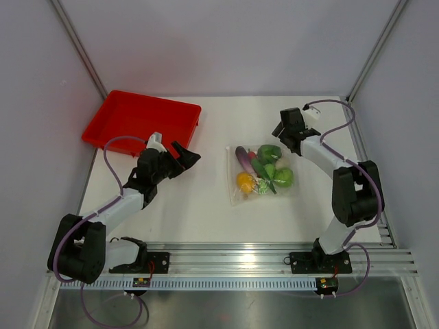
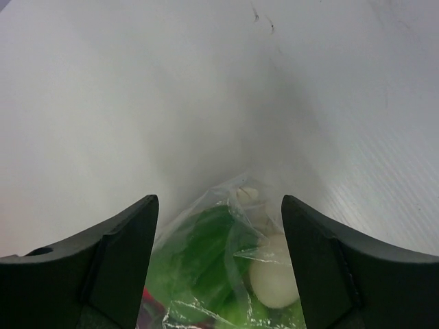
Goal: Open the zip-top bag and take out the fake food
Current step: Move the zipper food storage bag to the center of the board.
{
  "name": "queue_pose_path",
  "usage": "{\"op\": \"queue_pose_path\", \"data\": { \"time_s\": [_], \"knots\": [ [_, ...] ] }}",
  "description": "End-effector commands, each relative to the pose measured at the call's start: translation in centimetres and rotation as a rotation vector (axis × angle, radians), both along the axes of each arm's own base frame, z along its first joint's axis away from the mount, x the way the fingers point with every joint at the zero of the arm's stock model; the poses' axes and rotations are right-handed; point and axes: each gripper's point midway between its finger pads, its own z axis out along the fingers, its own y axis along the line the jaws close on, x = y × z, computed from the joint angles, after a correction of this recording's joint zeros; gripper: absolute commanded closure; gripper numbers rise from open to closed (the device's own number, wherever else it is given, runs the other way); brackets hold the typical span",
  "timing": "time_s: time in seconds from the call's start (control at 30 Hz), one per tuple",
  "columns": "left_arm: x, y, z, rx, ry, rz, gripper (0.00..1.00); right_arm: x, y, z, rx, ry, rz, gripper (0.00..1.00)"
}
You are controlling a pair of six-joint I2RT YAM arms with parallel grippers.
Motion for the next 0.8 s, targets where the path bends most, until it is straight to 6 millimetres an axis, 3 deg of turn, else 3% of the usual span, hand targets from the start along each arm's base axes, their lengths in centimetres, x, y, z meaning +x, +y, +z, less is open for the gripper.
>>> {"op": "queue_pose_path", "data": {
  "time_s": [0.0,0.2,0.4,0.5,0.77],
  "knots": [
    [0.3,-1.1,1.6,-0.023,-0.064,-0.04,0.01,-0.9,-0.8,4.2,0.008,-0.087,-0.017,0.2],
    [-0.5,-3.0,0.7,0.036,-0.051,-0.031,0.03,-3.9,0.4,5.2,0.092,-0.124,0.01,0.21],
    [-1.2,-5.4,-1.0,-0.008,0.009,-0.072,0.03,-7.1,4.2,6.7,0.144,-0.192,0.133,0.21],
    [-1.3,-6.3,-1.8,-0.012,0.039,-0.106,0.03,-9.0,6.2,5.6,0.164,-0.176,0.214,0.21],
    [-1.5,-8.2,-3.7,-0.014,0.102,-0.162,0.07,-10.7,10.2,5.4,0.276,-0.179,0.351,0.34]
  ]
}}
